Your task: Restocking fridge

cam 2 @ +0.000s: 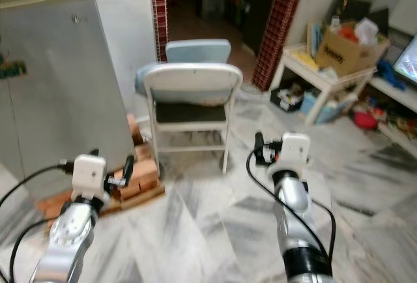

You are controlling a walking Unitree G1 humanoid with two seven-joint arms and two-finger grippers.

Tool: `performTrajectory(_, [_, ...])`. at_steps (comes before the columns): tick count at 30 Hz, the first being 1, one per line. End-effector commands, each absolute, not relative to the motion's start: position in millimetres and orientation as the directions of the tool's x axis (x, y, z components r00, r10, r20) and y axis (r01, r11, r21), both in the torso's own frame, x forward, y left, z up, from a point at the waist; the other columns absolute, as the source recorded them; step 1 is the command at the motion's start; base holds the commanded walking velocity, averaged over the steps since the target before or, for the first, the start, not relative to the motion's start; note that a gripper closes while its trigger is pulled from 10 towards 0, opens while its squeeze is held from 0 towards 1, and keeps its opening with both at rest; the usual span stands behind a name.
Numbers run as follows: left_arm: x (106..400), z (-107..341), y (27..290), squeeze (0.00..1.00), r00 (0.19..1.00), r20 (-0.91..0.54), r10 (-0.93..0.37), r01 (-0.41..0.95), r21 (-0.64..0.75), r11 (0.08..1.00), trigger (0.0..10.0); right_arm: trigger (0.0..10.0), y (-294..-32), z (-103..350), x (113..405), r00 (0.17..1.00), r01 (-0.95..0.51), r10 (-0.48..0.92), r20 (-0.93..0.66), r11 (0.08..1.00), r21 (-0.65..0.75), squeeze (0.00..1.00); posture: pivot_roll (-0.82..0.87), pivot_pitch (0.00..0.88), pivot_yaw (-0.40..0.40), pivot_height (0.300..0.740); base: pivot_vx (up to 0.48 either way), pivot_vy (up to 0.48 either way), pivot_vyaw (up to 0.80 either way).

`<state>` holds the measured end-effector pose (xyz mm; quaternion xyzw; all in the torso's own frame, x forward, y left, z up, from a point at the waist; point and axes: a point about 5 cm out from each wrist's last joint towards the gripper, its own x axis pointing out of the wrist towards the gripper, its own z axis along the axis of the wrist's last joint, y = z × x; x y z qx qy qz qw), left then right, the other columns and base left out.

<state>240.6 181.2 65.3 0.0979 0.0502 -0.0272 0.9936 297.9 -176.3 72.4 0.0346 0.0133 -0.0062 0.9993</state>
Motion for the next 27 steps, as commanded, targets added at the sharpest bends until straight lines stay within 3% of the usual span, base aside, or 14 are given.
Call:
performTrajectory(1, [243.9, 70.3, 170.5, 0.00, 0.993, -0.083, -0.080, 0.095, 0.185, 0.978, 10.0, 10.0, -187.2, 78.2, 299.6, 0.999, 0.039, -0.039, -0.007, 0.998, 0.050, 0.00, 0.07, 0.000, -0.045, 0.740, 0.000, 0.480, -0.80])
performTrajectory(6, [243.3, 69.9, 170.3, 0.00, 0.993, -0.085, -0.085, 0.099, 0.184, 0.978, 10.0, 10.0, -187.0, 77.4, 299.5, 0.999, 0.038, -0.038, -0.009, 0.998, 0.048, 0.00, 0.07, 0.000, -0.045, 0.740, 0.000, 0.436, -0.80])
performTrajectory(27, [240.4, 70.4, 165.2, 0.00, 0.982, -0.087, -0.165, 0.177, 0.146, 0.973, 10.0, 10.0, -187.0, 74.3, 296.5, 0.999, 0.042, -0.041, -0.019, 0.998, 0.039, 0.00, 0.07, 0.000, -0.044, 0.740, 0.000, 0.038, -0.80])
